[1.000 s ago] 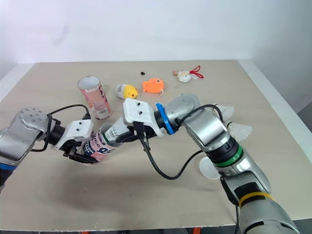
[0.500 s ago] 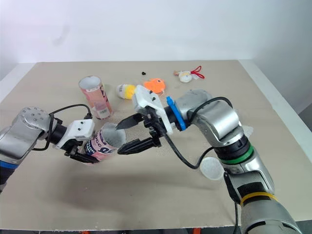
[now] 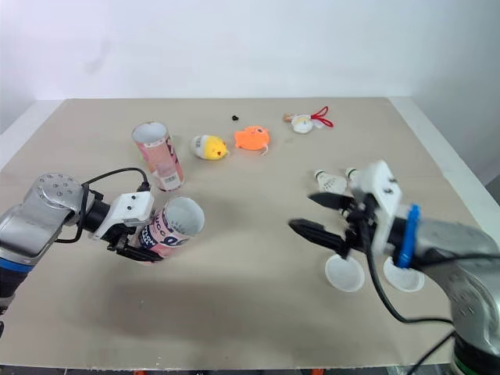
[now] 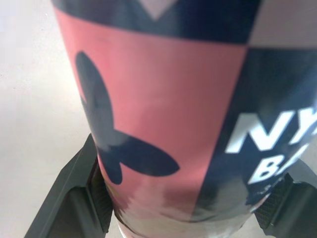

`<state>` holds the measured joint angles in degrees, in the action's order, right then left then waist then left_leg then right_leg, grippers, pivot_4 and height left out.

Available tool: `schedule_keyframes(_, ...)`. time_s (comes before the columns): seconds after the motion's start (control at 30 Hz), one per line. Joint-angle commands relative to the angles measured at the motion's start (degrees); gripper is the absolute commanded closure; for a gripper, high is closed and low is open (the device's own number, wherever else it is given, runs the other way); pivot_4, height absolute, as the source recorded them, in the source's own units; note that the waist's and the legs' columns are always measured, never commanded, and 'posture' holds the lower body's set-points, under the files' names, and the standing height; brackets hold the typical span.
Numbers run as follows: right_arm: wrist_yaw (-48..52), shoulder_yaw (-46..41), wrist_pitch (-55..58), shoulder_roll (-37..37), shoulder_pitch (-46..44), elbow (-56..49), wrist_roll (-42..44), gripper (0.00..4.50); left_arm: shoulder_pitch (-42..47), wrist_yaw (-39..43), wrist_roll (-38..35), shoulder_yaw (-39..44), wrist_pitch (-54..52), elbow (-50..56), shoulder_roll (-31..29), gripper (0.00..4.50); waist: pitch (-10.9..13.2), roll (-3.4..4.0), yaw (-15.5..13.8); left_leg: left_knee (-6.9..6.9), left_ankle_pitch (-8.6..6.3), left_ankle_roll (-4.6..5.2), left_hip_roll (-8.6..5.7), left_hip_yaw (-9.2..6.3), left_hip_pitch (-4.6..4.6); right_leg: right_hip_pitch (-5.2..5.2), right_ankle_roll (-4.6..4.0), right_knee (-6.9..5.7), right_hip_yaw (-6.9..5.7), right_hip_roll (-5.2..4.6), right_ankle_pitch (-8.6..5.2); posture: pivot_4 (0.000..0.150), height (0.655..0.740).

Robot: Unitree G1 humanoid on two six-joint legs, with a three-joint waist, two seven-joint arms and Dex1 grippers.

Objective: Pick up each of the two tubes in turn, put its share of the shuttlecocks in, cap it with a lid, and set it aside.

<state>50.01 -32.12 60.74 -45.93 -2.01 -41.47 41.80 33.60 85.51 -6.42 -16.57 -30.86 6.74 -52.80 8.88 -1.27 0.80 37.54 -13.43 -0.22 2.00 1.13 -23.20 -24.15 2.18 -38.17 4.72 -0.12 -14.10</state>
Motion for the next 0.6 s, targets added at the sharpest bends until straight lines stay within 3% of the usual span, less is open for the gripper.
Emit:
schedule_keyframes(0.03, 2.5, -10.7, -1.9, -1.8, 10.9, -1.5, -0.9, 0.65, 0.0, 0.7, 0.3, -3.5, 1.2, -1.2, 1.7, 1.32, 0.0, 0.0, 0.1, 0.02, 0.0, 0.0, -0.19, -0.02, 0.05, 0.08, 0.14, 0.0, 0.0, -0.18, -0.02, 0.15, 0.74)
schedule_keyframes(0.27, 3.4, -12.5, -8.7, -1.3, 20.8, 5.6, -4.6, 0.65, 0.3, 1.0, 0.6, -4.2, 1.5, -1.5, 2.7, 1.32, 0.0, -0.07, 0.5, 0.39, 0.0, 0.0, -0.37, 0.0, 0.42, 0.69, 0.24, 0.19, 0.24, -0.37, -0.03, 0.15, 0.74)
schedule_keyframes(0.6, -4.5, -2.8, -14.7, 1.0, 13.6, 17.7, -9.6, 0.65, -0.4, 0.6, 0.5, -3.8, 1.0, -1.2, 2.9, 1.32, 0.0, -0.02, 0.3, 0.25, -0.01, 0.01, -0.54, -0.04, 0.44, 0.77, 0.41, 0.23, 0.24, -0.6, -0.22, 0.15, 0.74)
